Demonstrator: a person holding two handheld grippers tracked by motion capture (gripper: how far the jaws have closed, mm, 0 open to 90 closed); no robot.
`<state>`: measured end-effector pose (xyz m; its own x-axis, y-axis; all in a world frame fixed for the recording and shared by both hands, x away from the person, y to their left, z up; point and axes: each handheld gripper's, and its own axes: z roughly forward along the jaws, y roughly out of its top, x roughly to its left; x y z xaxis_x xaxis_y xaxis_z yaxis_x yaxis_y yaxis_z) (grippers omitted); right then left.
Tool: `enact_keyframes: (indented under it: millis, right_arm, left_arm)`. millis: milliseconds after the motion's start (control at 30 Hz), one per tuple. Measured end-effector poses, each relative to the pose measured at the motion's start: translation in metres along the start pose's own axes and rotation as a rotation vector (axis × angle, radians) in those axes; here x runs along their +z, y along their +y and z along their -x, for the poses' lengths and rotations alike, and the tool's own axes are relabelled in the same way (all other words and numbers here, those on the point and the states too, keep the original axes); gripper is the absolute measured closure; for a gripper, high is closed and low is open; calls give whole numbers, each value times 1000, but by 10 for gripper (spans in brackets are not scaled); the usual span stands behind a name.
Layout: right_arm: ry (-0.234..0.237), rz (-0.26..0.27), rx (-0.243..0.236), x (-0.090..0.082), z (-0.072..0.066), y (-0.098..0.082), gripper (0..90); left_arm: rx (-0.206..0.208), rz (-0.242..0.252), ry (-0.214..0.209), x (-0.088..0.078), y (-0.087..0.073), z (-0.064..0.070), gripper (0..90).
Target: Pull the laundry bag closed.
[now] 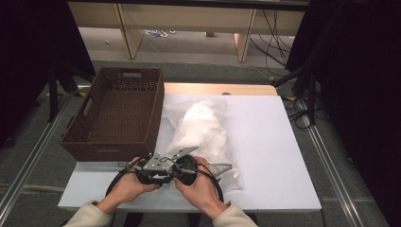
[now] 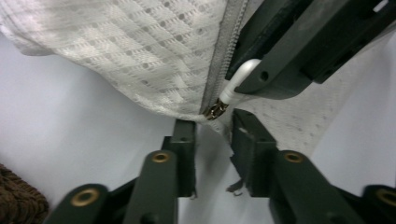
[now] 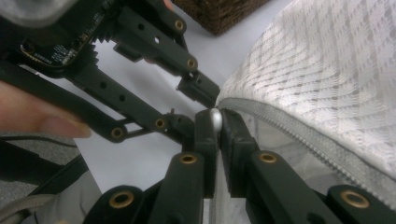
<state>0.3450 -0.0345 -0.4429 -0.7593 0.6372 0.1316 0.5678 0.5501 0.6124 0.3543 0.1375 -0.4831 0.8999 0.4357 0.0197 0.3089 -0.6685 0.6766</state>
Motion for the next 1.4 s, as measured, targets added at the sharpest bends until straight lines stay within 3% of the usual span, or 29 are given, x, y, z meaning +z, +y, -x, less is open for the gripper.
enact_keyframes:
  millis: [67,167,300,633,700,833,933,1033,1100,1167,1200,1233,1400]
  right_arm:
    - [6,-2,2,-1,-1,0,868]
    - [5,0,10,-2,-2,0,868]
    - [-23,2,30,-8,-2,0,868]
    - [-33,-1,74,-13,-2,-1,869]
    - [-23,-2,63,-13,-2,-1,869]
    - [-22,-2,59,-13,-2,-1,869]
    - [2,1,57,-13,-3,-1,869]
    - [-10,-5,57,-14,-5,0,869]
    - [18,-5,57,-14,-5,-1,869]
    - [0,-9,64,-14,-5,-1,869]
    - [-2,-10,66,-14,-5,-1,869]
    - [15,-6,60,-14,-5,-1,869]
    - [-3,-2,71,-18,-4,0,869]
  left_arm:
    - [15,-6,11,-1,1,1,797]
    - [-1,1,15,-4,2,2,868]
    - [-26,10,39,-6,3,3,883]
    - [-64,25,35,-10,4,4,887]
    - [-56,34,23,-8,3,2,861]
    - [-54,60,18,-5,1,0,718]
    - [-49,81,7,-3,0,-3,671]
    - [-49,97,-11,-1,0,-2,659]
    - [-54,118,-13,-2,1,0,679]
    - [-35,95,-4,-4,3,1,739]
    - [-54,105,3,-4,4,3,772]
    - [-33,86,15,-6,5,3,792]
    - [-23,70,42,-9,7,6,838]
